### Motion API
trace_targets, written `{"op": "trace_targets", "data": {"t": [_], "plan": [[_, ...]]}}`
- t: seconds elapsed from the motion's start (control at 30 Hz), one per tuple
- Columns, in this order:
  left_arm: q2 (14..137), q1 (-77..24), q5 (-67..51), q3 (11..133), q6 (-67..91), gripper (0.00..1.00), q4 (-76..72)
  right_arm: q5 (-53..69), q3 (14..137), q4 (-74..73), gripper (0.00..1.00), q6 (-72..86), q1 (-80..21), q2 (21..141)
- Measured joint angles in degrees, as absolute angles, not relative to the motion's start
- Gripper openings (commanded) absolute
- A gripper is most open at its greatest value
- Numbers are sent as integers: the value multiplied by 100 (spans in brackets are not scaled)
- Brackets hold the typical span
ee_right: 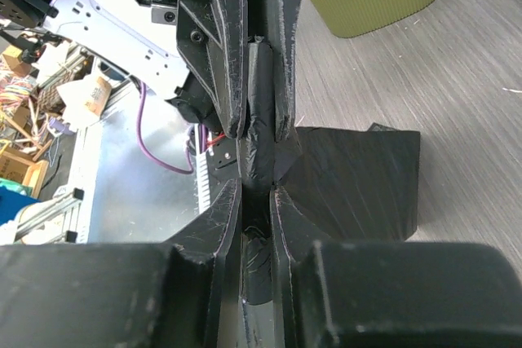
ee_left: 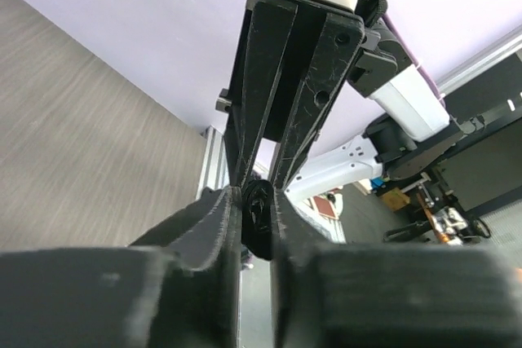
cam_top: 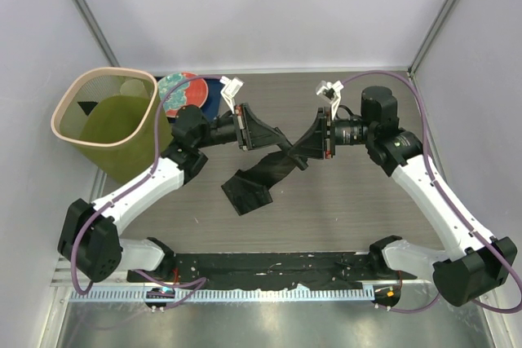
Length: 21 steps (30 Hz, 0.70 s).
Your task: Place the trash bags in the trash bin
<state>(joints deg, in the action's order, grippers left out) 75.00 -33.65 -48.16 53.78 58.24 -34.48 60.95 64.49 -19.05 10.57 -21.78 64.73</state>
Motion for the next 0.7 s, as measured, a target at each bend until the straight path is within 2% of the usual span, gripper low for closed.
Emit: {"op": "trace_targets", "data": {"t": [0.13,0.17,0.33,0.37,0.53,0.7], "plan": [[7507,-3365,-4772,5378,5861,0,-3472,5994,6451,-1914,56,1057,-2180,6473],[7509,-3365,-4748,5378,5878,0,-3448,5852,6486,-1997,59,985,-2180,6473],[7509,-3365,-4410,5382,5972,0,-3098,4895,6823,-2464,72,613,-2222,6475],[7509,-3365,-4311,5389,5988,0,-2936,4700,6893,-2495,78,558,-2244,6466],[7550,-3376,-3754,5621,6132,0,-1957,3819,7054,-2585,79,141,-2541,6322],[7743,-3417,-3170,6401,6267,0,-707,3234,7120,-2637,79,-207,-2932,6337]]}}
